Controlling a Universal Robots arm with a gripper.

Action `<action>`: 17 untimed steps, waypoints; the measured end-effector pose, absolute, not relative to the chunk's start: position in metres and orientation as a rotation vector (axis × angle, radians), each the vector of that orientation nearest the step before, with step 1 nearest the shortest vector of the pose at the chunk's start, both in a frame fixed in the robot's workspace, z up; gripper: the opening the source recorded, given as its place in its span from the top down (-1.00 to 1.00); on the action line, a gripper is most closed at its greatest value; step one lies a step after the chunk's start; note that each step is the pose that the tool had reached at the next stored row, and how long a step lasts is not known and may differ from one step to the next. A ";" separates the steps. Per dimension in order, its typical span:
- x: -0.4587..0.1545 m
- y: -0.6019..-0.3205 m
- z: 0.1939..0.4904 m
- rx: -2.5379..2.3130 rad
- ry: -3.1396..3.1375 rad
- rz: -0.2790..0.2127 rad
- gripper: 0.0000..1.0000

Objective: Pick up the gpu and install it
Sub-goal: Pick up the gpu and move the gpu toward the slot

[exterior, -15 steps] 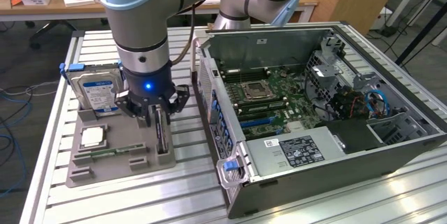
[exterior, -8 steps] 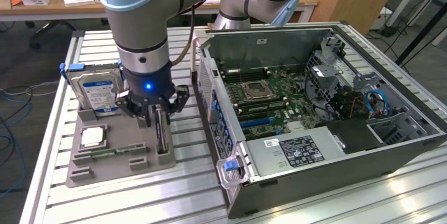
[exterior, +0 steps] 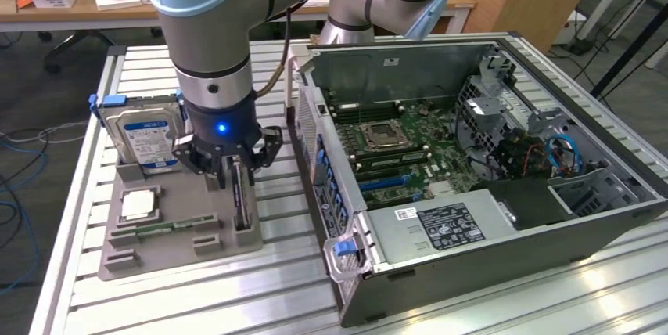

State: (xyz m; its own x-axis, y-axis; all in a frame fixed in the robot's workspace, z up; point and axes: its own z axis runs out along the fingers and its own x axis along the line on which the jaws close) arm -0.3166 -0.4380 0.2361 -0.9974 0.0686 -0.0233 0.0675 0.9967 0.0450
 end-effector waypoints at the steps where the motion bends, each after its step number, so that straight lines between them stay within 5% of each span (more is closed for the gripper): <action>1: -0.317 -0.438 0.236 0.106 3.114 0.069 0.06; 6: -0.317 -0.438 0.236 0.106 3.114 0.069 0.08; 8: -0.317 -0.438 0.236 0.106 3.114 0.069 0.34; 17: -0.317 -0.438 0.236 0.106 3.114 0.069 0.48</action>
State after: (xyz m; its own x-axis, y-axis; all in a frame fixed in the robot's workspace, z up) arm -0.3166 -0.4379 0.2361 -0.9974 0.0687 -0.0233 0.0676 0.9967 0.0450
